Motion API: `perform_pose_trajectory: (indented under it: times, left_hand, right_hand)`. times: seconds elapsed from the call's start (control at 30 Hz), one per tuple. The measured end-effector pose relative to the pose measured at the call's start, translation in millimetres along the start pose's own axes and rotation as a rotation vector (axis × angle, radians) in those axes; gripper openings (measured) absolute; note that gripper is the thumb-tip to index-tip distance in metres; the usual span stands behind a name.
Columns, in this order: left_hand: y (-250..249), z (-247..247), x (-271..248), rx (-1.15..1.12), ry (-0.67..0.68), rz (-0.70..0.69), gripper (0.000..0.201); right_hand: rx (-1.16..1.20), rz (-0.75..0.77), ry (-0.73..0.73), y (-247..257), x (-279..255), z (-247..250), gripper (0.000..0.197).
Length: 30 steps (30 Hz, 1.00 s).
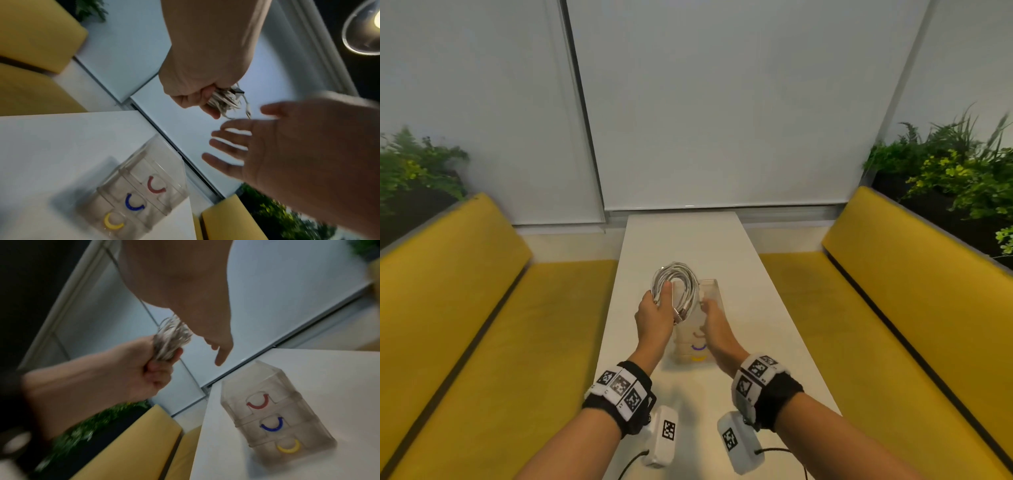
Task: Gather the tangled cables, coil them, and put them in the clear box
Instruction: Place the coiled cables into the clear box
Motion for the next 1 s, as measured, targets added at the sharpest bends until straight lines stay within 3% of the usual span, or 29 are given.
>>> perform_pose_trajectory:
  times: [0.07,0.17,0.3,0.4,0.57,0.8,0.87,0.97,1.0]
  left_hand:
    - [9.2,7.1,6.6,-0.018,0.002,0.013,0.043]
    - [20.4,13.3,8.6,-0.051,0.040,0.037,0.033]
    - [21.7,15.9,8.3,-0.057,0.091,0.022,0.041]
    - [23.4,17.1,10.4,-0.041,0.101,0.003,0.049]
    - [29.8,18.7,13.8,-0.023,0.114,-0.001,0.065]
    - [44.9,18.9,10.3,0.011,0.154,-0.006,0.038]
    - [49.8,18.2,9.6,0.014,0.169,-0.001,0.035]
    - [55.2,18.0,7.7,0.025,0.189,0.014,0.032]
    - [55.7,18.1,6.8,0.025,0.195,0.019,0.032]
  right_hand:
    - [0.189,-0.073,-0.060,-16.8,5.3,16.9,0.040]
    - [0.342,-0.200,-0.154,-56.0,16.3,39.9,0.056]
    - [0.241,-0.394,-0.200,-110.0,22.0,47.5,0.024]
    - [0.170,-0.487,-0.178,-142.0,27.3,39.8,0.016]
    - [0.296,-0.503,-0.201,-156.8,39.9,26.6,0.011]
    - [0.470,-0.525,-0.310,-161.9,45.4,17.9,0.007]
    - [0.503,-0.539,-0.330,-163.3,48.0,14.1,0.016]
    - [0.564,-0.545,-0.327,-161.3,50.1,5.7,0.002]
    - [0.596,-0.535,-0.326,-163.0,52.7,4.8,0.010]
Point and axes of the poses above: each hand's wrist, its own x-axis towards the middle knuckle, its own z-axis out of the back of the hand, y = z × x, the point moved 10 cm from there along x, towards the middle knuckle, and after that the axes turned 5 degrees about y, right-handed, at the moved point
